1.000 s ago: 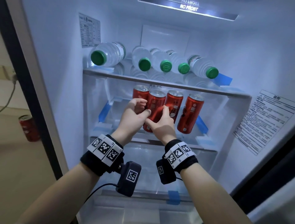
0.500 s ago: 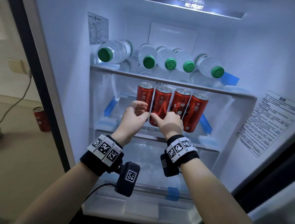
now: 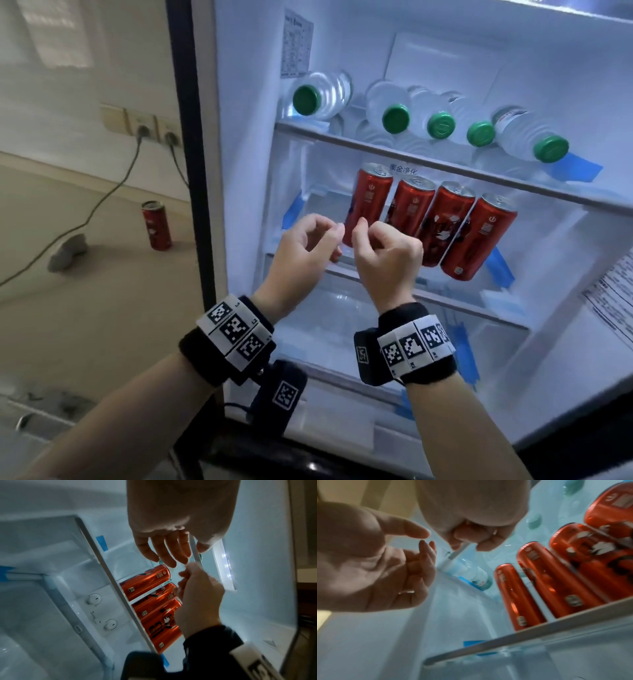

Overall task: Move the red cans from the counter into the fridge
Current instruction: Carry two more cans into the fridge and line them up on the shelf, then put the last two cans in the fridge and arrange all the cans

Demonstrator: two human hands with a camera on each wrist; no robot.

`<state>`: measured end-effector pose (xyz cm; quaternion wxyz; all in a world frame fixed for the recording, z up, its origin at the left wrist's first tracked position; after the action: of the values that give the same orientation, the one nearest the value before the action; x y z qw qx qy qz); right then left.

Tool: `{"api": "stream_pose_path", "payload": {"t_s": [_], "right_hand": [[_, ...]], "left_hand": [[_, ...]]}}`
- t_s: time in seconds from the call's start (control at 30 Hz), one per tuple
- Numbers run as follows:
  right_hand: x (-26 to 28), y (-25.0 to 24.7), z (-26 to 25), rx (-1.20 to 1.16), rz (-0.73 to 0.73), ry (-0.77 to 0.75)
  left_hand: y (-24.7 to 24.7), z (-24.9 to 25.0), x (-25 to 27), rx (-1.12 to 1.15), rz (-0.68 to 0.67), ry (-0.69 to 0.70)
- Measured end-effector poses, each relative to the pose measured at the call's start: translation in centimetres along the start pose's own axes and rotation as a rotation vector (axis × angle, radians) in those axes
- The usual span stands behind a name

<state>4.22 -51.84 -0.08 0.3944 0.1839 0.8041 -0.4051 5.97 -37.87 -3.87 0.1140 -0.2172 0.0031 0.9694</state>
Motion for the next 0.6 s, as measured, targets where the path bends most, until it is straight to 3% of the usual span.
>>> {"api": "stream_pose_path", "payload": {"t_s": [0.1, 0.2, 0.43, 0.6], "right_hand": [[1.6, 0.8, -5.9, -0.196, 0.038, -0.258], [2.6, 2.8, -10.8, -0.294, 0.044, -0.337], [5.4, 10.1, -21.3, -0.45, 0.032, -0.381], [6.4, 16.9, -25.1, -0.503, -0.074, -0.248]], "left_hand": [[-2.1, 0.3, 2.7, -0.019, -0.074, 0.03], [-5.7, 0.3, 5.5, -0.008, -0.127, 0.024], [-17.5, 0.9, 11.0, -0.068, -0.104, 0.0], [-25.2, -1.0, 13.2, -0.131, -0.002, -0.139]]}}
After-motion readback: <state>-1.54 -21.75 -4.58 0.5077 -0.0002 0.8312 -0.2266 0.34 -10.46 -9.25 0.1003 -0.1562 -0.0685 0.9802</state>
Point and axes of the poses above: each hand's wrist, its own x-axis away from the middle knuckle, its own y-axis out of the palm, z = x × y, the point moved 9 cm from there along -x, towards the middle knuckle, and after that the axes turned 13 degrees about -z, right-handed, at the moved point
